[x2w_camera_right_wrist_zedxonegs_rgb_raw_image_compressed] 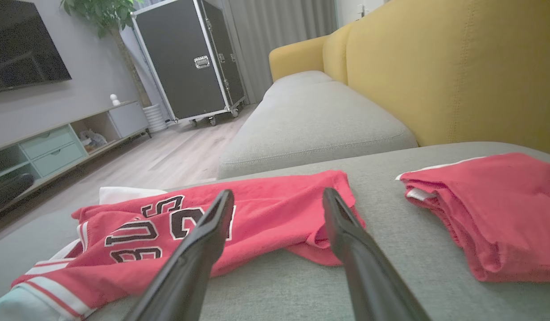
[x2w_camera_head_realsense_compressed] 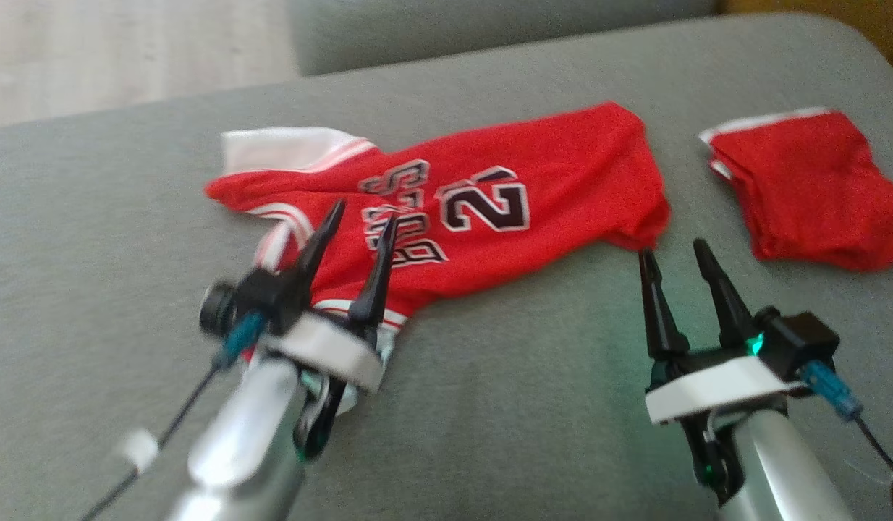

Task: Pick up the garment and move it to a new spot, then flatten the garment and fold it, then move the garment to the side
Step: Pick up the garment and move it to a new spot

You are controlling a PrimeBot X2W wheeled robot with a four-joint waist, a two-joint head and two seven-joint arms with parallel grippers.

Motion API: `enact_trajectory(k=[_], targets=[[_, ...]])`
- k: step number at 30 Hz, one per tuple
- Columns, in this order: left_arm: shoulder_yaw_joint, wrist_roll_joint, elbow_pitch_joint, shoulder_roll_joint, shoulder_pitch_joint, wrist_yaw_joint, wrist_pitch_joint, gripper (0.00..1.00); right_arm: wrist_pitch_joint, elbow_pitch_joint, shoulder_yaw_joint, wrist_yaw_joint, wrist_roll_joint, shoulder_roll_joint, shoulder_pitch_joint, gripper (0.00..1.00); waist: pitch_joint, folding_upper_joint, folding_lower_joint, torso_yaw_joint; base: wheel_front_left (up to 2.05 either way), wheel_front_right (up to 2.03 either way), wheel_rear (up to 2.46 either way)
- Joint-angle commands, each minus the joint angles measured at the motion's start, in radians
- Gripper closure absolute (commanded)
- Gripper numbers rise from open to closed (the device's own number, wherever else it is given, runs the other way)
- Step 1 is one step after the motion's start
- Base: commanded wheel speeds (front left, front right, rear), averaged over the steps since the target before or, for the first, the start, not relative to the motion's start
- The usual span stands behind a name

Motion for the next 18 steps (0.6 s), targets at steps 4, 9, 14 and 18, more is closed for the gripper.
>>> enact_trajectory(k=[4,9,14,18], targets=[[0.104,0.028,-0.112,0.019,0.116,0.011,-0.009,0.0,-0.006,-0.009,0.0,-0.001,-0.015,0.0,0.024,0.0,-0.103,0.0,0.0001,0.127,0.0,0.0,0.0],[0.161,0.041,-0.164,0.004,0.226,0.01,-0.009,0.0,-0.006,0.001,-0.012,-0.001,-0.009,0.0,0.047,0.0,-0.116,0.0,0.0001,0.156,0.0,0.0,0.0],[0.198,0.062,-0.179,-0.018,0.279,-0.002,-0.009,0.0,-0.006,0.007,-0.006,-0.001,-0.005,0.0,0.048,0.0,-0.117,0.0,0.0001,0.166,0.0,0.0,0.0],[0.211,0.081,-0.174,-0.031,0.276,-0.015,-0.009,0.0,-0.006,0.011,-0.009,-0.001,-0.011,0.0,0.038,0.0,-0.11,0.0,0.0001,0.16,0.0,0.0,0.0]])
